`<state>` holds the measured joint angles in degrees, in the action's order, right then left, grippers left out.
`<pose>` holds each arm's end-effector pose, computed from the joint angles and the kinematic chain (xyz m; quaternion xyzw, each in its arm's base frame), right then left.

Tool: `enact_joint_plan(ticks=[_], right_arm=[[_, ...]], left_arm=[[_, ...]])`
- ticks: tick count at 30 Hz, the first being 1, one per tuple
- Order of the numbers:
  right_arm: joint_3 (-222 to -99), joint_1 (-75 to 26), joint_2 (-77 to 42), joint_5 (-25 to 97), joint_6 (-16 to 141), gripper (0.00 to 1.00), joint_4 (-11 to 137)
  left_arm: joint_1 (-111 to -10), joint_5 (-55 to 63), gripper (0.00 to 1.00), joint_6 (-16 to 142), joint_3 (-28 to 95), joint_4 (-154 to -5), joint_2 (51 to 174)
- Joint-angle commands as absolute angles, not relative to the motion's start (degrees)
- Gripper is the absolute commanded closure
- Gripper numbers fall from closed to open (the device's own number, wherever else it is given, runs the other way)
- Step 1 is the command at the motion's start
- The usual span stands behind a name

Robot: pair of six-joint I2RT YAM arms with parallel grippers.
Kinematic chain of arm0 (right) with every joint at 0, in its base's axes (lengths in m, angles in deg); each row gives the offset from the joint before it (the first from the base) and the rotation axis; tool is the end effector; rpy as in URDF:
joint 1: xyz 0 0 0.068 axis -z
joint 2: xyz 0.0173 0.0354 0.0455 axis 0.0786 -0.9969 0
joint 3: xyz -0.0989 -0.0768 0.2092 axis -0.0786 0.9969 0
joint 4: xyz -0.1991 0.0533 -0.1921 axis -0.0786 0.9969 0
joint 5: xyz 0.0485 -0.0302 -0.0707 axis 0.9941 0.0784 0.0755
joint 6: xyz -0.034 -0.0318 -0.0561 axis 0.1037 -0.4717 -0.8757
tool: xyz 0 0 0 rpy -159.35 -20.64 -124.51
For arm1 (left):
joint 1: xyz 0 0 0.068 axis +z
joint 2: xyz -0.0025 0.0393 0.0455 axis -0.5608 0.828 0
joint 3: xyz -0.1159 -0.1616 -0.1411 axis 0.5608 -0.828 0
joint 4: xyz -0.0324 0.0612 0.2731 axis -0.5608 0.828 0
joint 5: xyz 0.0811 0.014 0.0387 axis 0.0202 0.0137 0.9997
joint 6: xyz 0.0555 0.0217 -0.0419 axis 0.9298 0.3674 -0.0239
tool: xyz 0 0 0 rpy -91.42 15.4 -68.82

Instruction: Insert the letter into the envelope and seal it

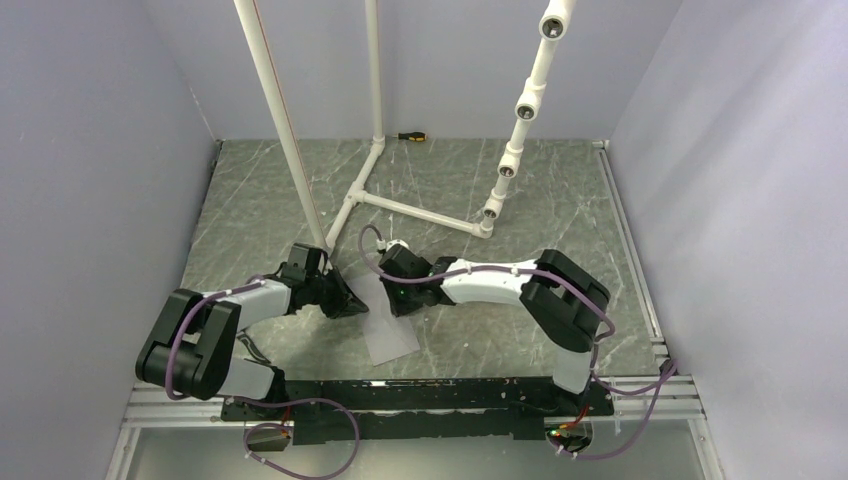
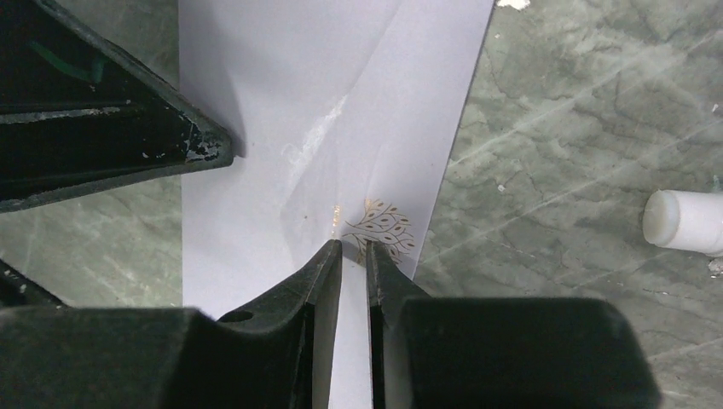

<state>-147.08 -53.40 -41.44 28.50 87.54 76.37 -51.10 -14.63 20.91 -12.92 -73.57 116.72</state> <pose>0.2083 0.3319 0.0922 -0.2172 0.9323 0.2031 0.2057 0.2331 -0.1001 0.0558 -0.2288 0.9070 -0.3412 0.0925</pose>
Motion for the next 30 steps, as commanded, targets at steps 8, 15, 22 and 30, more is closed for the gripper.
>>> enact_joint_plan(ticks=[8,15,22,30], right_arm=[[-153.3,-61.8,-48.5,12.3,79.7,0.77,81.7],[-154.9,-62.0,-50.7,10.4,78.6,0.77,83.0],[-154.4,-62.1,-52.3,13.9,78.4,0.74,82.3],[-151.4,-62.6,-51.4,18.4,78.2,0.78,83.4]], left_arm=[[-50.9,-12.1,0.97,19.3,-14.8,-71.3,119.2],[-50.8,-11.2,0.97,18.7,-15.4,-70.0,119.0],[-50.8,-10.9,0.97,18.4,-15.9,-70.2,118.4],[-50.7,-10.7,0.97,18.4,-16.2,-70.0,118.5]])
